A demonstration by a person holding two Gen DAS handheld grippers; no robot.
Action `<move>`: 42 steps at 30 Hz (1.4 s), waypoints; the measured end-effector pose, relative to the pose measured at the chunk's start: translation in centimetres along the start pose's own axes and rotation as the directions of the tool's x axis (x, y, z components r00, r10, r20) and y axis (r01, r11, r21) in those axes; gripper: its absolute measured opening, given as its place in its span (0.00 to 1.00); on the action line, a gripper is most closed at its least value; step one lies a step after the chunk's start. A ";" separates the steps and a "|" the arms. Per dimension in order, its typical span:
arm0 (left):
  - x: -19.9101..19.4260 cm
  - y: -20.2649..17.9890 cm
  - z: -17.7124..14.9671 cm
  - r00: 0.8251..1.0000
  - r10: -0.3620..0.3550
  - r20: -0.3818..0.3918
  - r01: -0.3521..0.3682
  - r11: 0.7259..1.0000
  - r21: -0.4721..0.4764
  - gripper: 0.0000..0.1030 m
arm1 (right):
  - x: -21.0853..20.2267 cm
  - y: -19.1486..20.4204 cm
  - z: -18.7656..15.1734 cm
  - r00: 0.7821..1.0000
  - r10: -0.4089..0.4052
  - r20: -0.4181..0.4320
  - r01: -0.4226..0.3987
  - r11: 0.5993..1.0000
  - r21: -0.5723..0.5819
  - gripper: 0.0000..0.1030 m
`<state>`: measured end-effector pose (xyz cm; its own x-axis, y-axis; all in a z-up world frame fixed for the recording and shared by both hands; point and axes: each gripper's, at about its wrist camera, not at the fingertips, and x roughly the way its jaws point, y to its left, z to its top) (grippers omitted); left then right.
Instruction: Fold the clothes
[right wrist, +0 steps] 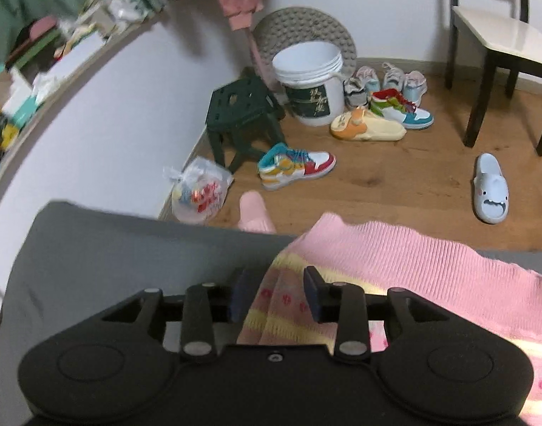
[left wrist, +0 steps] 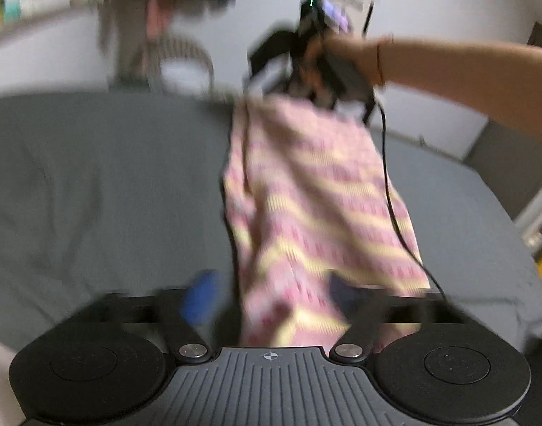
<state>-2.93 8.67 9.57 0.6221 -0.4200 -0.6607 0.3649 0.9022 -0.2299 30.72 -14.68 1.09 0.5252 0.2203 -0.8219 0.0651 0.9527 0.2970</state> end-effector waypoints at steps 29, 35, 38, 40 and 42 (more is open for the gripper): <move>2.8 -4.3 -2.8 0.946 -0.287 -0.152 0.310 0.937 0.162 0.58 | -9.6 0.5 -22.2 0.938 0.259 -0.231 -0.330 0.872 -0.361 0.31; 2.3 -6.4 -3.6 0.933 -0.285 -0.219 0.341 0.896 0.286 0.58 | -11.2 -1.3 -22.3 0.941 0.283 -0.187 -0.324 0.911 -0.253 0.33; 2.1 -6.8 -3.7 0.934 -0.281 -0.223 0.340 0.889 0.305 0.58 | -13.3 -0.3 -22.4 0.945 0.303 -0.121 -0.326 0.901 -0.286 0.41; 2.0 -6.8 -3.7 0.936 -0.273 -0.222 0.334 0.887 0.320 0.58 | -14.1 1.2 -23.0 0.956 0.279 -0.089 -0.292 0.887 -0.358 0.45; 1.8 -7.1 -3.8 0.940 -0.265 -0.216 0.327 0.880 0.345 0.58 | -14.1 3.7 -24.0 0.973 0.222 -0.063 -0.224 0.844 -0.488 0.45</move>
<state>-7.05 1.86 7.37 0.3381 -0.6122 -0.7147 0.7636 0.6224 -0.1719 3.19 -9.28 2.11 0.4723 0.4389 -0.7644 -0.4764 0.8567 0.1976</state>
